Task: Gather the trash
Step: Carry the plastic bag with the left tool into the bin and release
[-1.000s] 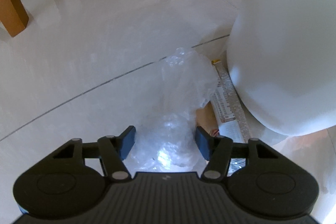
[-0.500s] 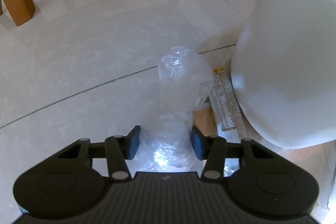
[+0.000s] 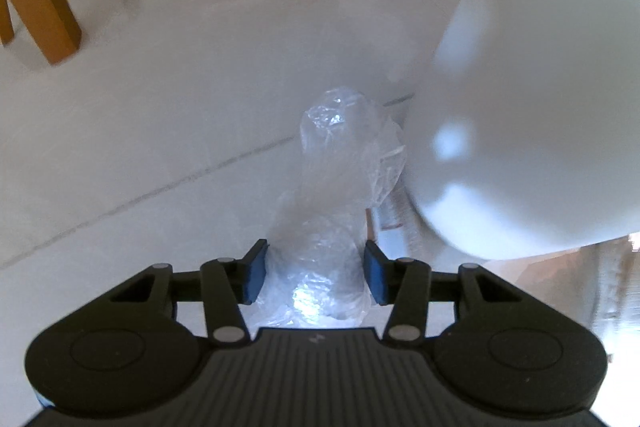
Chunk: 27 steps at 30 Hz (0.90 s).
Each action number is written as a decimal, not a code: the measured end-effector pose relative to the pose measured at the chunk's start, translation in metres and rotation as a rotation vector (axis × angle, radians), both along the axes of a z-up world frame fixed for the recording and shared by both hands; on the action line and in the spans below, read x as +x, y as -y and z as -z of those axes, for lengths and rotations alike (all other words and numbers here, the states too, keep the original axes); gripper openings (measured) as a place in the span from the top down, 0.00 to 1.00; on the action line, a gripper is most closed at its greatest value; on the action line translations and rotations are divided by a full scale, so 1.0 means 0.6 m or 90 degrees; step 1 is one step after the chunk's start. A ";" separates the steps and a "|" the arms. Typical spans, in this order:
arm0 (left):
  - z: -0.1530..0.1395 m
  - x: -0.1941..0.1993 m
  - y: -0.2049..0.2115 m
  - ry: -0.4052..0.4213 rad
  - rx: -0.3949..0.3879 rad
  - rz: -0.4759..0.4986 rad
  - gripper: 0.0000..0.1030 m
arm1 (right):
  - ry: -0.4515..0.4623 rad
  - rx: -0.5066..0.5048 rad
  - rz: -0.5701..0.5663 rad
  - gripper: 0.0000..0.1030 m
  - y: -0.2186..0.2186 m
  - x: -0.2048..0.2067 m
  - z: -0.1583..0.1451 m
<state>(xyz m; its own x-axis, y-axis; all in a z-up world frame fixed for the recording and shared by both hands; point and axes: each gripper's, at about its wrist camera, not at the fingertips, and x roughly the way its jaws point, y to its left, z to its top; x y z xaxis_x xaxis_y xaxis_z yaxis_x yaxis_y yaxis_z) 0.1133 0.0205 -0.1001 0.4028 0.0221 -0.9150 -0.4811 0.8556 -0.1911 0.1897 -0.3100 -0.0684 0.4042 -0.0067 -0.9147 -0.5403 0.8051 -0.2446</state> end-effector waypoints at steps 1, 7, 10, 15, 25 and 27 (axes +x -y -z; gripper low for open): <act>-0.026 0.000 0.004 0.004 0.003 0.005 0.53 | -0.001 -0.001 0.001 0.77 -0.001 0.000 0.000; -0.180 0.007 0.013 0.009 0.013 0.055 0.53 | -0.005 0.002 0.002 0.77 0.000 0.002 -0.001; -0.259 0.006 0.023 0.022 0.010 0.066 0.52 | -0.005 0.002 -0.005 0.77 0.001 0.002 -0.002; -0.366 0.027 0.022 0.083 0.009 0.072 0.52 | -0.012 0.007 -0.001 0.78 0.003 0.005 -0.001; -0.409 0.134 0.049 0.192 -0.022 0.055 0.20 | -0.015 0.011 0.002 0.78 0.004 0.007 -0.003; -0.400 0.145 0.061 0.194 -0.002 0.054 0.19 | -0.016 0.011 0.001 0.78 0.004 0.007 -0.003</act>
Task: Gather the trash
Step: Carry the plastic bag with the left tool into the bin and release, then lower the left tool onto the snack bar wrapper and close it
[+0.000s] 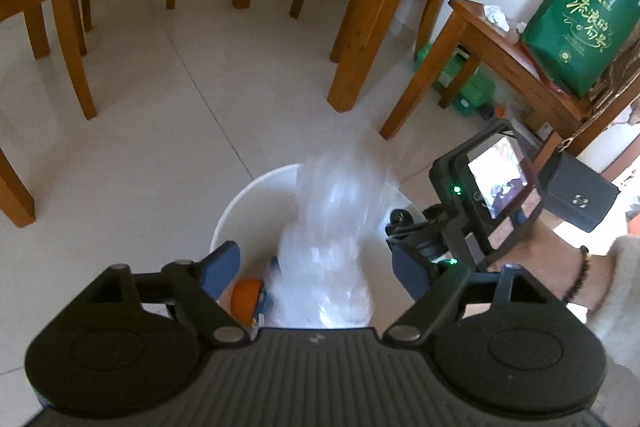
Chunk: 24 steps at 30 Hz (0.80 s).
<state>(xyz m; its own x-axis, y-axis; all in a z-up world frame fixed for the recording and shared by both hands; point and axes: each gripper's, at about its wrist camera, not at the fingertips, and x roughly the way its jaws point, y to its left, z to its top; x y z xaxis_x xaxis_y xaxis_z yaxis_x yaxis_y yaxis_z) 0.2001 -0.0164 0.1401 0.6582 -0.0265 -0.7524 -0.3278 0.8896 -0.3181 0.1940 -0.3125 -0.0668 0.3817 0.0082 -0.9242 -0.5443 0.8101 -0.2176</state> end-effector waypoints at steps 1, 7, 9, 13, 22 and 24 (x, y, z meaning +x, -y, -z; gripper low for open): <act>0.010 0.004 0.007 -0.006 0.009 0.003 0.19 | 0.000 0.000 0.000 0.78 0.000 0.000 0.000; 0.036 -0.009 0.009 -0.019 0.042 -0.015 0.19 | -0.001 0.000 -0.003 0.78 0.002 -0.001 0.000; 0.041 -0.015 0.005 -0.022 0.049 -0.025 0.19 | -0.001 -0.001 -0.003 0.78 0.002 -0.001 0.000; 0.040 -0.043 -0.006 -0.021 0.080 -0.046 0.19 | 0.000 -0.002 -0.002 0.78 0.001 -0.002 0.001; 0.070 -0.094 -0.056 -0.023 0.057 -0.142 0.15 | 0.002 -0.003 -0.005 0.77 0.000 -0.001 0.001; 0.089 -0.108 -0.069 -0.018 0.047 -0.179 0.14 | 0.002 -0.004 -0.007 0.77 0.000 0.000 0.001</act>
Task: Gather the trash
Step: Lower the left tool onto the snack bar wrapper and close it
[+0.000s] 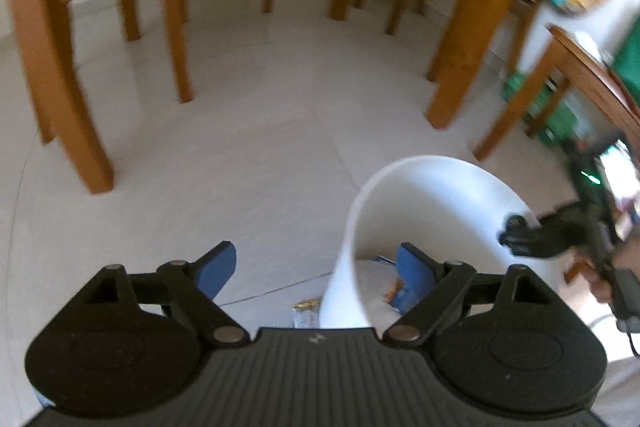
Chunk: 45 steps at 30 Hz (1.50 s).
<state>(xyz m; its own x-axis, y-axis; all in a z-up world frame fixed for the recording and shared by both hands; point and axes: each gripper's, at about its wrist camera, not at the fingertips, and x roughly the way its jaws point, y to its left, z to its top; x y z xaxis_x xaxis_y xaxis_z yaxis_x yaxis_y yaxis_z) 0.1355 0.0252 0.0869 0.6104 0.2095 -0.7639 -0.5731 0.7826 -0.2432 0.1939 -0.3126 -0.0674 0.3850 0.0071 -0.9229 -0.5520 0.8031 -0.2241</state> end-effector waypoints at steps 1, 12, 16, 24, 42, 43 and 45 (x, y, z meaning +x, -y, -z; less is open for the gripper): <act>0.014 -0.006 -0.007 -0.007 0.001 -0.016 0.14 | 0.000 0.000 0.000 0.78 0.000 0.000 0.000; 0.221 -0.045 -0.064 -0.150 -0.032 -0.125 0.14 | 0.003 0.000 -0.001 0.77 -0.001 -0.003 0.001; 0.281 -0.047 -0.055 -0.146 -0.061 -0.130 0.14 | 0.003 -0.001 -0.001 0.77 -0.002 -0.003 0.001; 0.369 -0.008 -0.002 -0.147 -0.061 -0.033 0.14 | 0.009 -0.006 -0.005 0.76 -0.002 -0.007 0.001; 0.480 0.026 0.015 -0.167 -0.066 0.003 0.14 | 0.015 -0.017 -0.013 0.75 -0.007 -0.008 0.002; 0.483 0.021 0.010 -0.165 -0.069 -0.004 0.14 | 0.015 -0.017 -0.013 0.75 -0.007 -0.008 0.002; 0.486 0.011 -0.002 -0.168 -0.074 -0.023 0.14 | 0.015 -0.017 -0.014 0.75 -0.007 -0.008 0.002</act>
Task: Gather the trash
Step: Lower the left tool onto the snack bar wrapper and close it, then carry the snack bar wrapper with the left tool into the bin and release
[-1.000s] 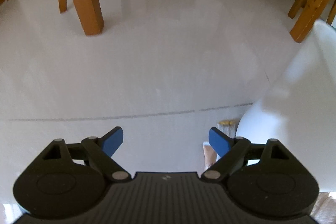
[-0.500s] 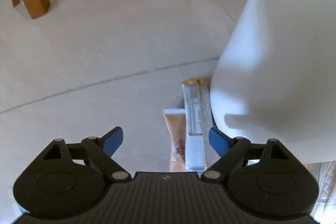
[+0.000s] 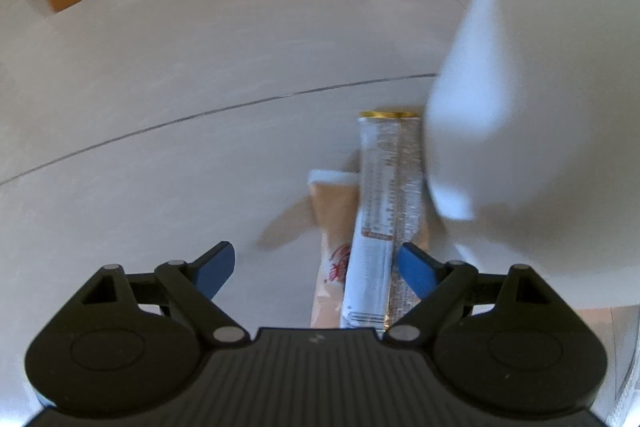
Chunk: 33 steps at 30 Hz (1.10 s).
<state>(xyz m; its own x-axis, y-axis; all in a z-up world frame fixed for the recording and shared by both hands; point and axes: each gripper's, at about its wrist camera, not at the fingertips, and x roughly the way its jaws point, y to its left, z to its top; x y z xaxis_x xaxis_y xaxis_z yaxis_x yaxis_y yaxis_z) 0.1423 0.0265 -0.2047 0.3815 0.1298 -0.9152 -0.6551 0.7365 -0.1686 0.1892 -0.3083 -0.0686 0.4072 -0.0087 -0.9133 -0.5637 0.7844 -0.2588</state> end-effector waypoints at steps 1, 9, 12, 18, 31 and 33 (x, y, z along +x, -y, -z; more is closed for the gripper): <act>0.002 -0.004 -0.007 -0.007 0.004 -0.010 0.14 | 0.000 0.000 0.000 0.75 0.000 0.000 0.000; -0.013 -0.032 -0.025 0.025 0.054 -0.036 0.16 | -0.001 -0.001 -0.001 0.75 -0.001 0.002 0.001; -0.022 -0.005 0.005 0.035 0.113 0.030 0.26 | -0.002 -0.001 -0.002 0.75 0.000 0.000 0.001; -0.015 0.023 0.022 0.027 0.171 0.112 0.40 | -0.011 -0.003 -0.002 0.75 0.002 0.001 0.006; 0.013 0.030 0.002 0.052 0.134 0.064 0.54 | -0.026 0.003 0.000 0.79 0.004 0.000 0.013; 0.012 0.032 0.002 0.054 0.139 0.061 0.54 | -0.024 0.006 0.001 0.79 0.004 0.001 0.012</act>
